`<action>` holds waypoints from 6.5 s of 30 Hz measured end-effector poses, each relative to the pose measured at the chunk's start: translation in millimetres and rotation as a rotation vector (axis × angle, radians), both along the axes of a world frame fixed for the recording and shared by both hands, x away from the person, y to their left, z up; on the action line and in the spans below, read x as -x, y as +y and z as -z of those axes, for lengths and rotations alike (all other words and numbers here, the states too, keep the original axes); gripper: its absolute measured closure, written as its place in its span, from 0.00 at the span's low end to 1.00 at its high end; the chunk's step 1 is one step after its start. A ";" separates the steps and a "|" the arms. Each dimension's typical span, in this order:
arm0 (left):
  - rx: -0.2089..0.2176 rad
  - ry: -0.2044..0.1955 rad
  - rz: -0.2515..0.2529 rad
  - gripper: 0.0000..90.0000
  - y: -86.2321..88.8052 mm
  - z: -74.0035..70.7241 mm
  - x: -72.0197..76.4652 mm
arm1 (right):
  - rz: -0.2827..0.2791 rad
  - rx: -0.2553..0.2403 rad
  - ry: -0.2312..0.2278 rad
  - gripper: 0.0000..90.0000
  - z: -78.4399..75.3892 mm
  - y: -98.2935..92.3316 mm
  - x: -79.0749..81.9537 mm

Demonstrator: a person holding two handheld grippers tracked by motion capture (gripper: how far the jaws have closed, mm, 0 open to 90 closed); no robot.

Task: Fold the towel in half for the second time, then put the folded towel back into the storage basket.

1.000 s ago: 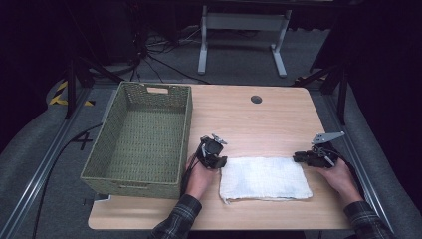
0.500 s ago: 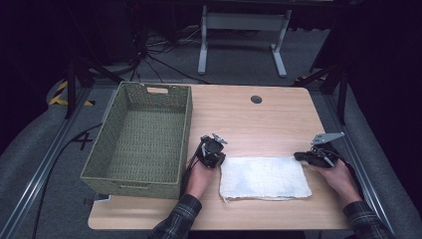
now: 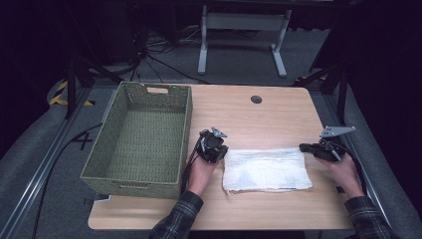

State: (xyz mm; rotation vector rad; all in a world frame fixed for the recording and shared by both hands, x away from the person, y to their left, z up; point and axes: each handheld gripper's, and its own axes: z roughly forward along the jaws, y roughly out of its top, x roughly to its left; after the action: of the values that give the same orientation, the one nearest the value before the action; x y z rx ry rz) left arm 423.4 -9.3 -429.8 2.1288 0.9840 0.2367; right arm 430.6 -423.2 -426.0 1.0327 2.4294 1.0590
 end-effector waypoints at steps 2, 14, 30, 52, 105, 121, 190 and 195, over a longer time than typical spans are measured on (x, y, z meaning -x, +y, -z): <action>0.001 -0.002 -0.003 0.96 1.6 -2.9 4.1 | -0.009 -0.008 -0.005 0.98 -1.9 0.0 4.6; -0.011 -0.066 0.060 0.96 4.7 -16.2 28.0 | -0.032 -0.022 -0.042 0.98 -11.9 -3.1 32.6; -0.044 -0.086 0.148 0.96 6.5 -21.6 59.0 | -0.067 -0.028 -0.034 0.98 -10.2 -6.0 66.1; -0.125 -0.010 0.241 0.96 2.2 -1.2 85.8 | -0.098 -0.032 0.011 0.97 1.0 -9.3 101.7; -0.083 0.010 0.278 0.99 -23.1 -0.6 40.4 | -0.152 -0.014 0.083 1.00 8.4 25.4 98.8; -0.130 0.079 0.353 0.99 -46.0 23.0 24.4 | -0.273 0.062 0.125 1.00 21.5 73.1 88.7; -0.095 -0.024 0.676 0.30 -84.6 15.7 81.0 | -0.342 -0.035 0.034 0.50 9.5 118.6 21.2; -0.142 -0.028 0.688 0.22 -90.9 26.5 80.6 | -0.339 -0.032 0.013 0.46 8.4 117.1 20.8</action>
State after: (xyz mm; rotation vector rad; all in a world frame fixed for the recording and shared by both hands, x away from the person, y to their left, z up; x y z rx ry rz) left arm 342.8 -100.2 -456.3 2.4466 0.1800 -0.0092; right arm 409.8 -306.1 -434.4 0.6493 2.6680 1.1993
